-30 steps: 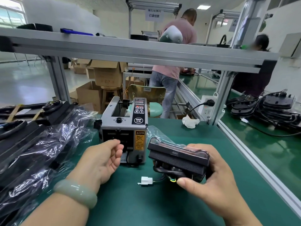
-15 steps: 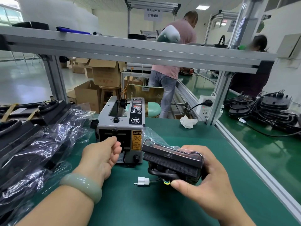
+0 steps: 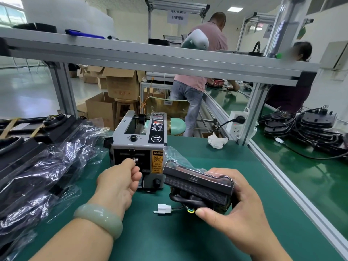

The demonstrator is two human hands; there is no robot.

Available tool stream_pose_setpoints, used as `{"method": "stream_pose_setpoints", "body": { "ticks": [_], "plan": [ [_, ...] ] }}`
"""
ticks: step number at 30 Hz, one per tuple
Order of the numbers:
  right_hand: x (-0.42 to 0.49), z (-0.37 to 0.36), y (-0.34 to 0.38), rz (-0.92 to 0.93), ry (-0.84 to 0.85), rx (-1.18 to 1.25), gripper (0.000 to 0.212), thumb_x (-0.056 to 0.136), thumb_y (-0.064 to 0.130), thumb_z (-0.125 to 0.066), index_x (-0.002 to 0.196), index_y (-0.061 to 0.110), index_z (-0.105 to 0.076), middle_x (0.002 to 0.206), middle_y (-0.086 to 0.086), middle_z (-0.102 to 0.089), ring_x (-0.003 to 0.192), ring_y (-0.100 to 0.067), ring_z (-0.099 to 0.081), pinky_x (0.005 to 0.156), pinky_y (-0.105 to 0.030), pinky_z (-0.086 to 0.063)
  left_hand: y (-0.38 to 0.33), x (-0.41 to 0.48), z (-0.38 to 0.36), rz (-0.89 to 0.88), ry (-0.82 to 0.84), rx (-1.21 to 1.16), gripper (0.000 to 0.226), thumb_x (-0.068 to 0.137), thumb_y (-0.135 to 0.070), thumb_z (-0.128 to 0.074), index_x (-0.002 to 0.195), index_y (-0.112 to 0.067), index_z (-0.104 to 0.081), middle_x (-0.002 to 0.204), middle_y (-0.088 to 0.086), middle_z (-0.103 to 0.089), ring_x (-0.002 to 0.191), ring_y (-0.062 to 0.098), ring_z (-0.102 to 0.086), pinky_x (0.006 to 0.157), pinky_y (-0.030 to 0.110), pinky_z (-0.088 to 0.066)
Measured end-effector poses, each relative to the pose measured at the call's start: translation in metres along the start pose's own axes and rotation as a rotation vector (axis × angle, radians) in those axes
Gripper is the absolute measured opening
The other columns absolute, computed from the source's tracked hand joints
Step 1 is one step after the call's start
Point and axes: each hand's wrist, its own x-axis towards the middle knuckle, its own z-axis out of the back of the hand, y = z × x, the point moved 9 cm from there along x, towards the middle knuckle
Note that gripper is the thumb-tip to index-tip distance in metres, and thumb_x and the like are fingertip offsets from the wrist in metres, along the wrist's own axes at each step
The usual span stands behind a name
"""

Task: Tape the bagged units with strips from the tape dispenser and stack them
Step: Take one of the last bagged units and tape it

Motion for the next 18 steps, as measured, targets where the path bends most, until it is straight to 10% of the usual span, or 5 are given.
{"method": "stream_pose_setpoints", "body": {
  "ticks": [11,18],
  "plan": [
    [-0.001,-0.004,0.004,0.038,-0.015,-0.036,0.053,0.052,0.012,-0.083,0.100,0.025,-0.063,0.100,0.015,-0.066,0.090,-0.006,-0.065,0.077,-0.011,-0.047,-0.014,-0.087,0.001,-0.220,0.321,-0.008,0.026,0.087,-0.031,-0.061,0.065,-0.017,-0.063,0.055,-0.002,-0.060,0.044,0.007,-0.053,0.045,0.020,-0.043],
    [-0.003,-0.011,0.008,0.077,-0.097,-0.093,0.060,0.052,0.015,-0.083,0.102,0.036,-0.059,0.103,0.017,-0.064,0.091,-0.004,-0.064,0.079,-0.008,-0.045,-0.020,-0.116,-0.016,-0.491,0.382,0.040,0.012,0.078,-0.022,-0.068,0.070,-0.023,-0.076,0.092,-0.019,-0.071,0.099,-0.016,-0.055,0.088,0.015,-0.036]
  ]
}}
